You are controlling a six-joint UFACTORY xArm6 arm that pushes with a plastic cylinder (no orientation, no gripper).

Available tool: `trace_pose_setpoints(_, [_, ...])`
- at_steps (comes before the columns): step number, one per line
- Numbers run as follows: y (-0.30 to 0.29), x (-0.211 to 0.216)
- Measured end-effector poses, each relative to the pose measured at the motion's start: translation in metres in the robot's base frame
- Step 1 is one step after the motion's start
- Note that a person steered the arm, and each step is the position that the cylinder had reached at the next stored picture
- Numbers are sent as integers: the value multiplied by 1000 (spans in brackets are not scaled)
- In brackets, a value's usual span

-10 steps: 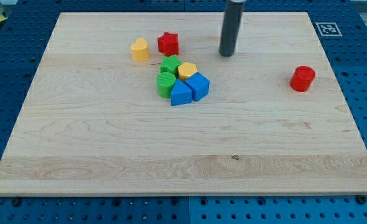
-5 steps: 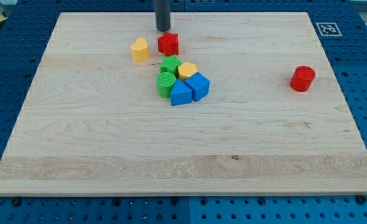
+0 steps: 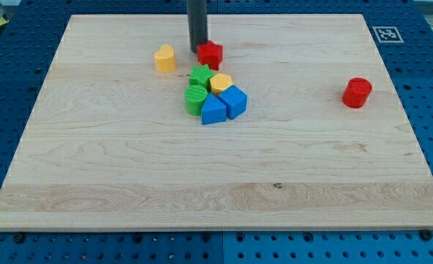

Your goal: Push the red star closer to the red circle

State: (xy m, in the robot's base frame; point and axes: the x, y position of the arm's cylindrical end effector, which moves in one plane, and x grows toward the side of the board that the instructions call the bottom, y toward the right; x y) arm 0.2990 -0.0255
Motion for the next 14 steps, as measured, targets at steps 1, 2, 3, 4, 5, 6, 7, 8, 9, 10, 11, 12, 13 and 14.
trace_pose_setpoints(1, [25,16])
trace_pose_setpoints(2, [48,28])
trace_pose_setpoints(3, [51,23])
trace_pose_setpoints(4, [32,-2])
trace_pose_setpoints(5, [7,-9])
trace_pose_setpoints(6, [4,11])
trace_pose_setpoints(7, [14,29])
trace_pose_setpoints(8, [40,40])
trace_pose_setpoints(9, [70,53])
trace_pose_setpoints(10, [103,70])
trace_pose_setpoints(11, [131,83])
trace_pose_setpoints(12, [132,80])
trace_pose_setpoints(13, [112,70])
trace_pose_setpoints(14, [94,65])
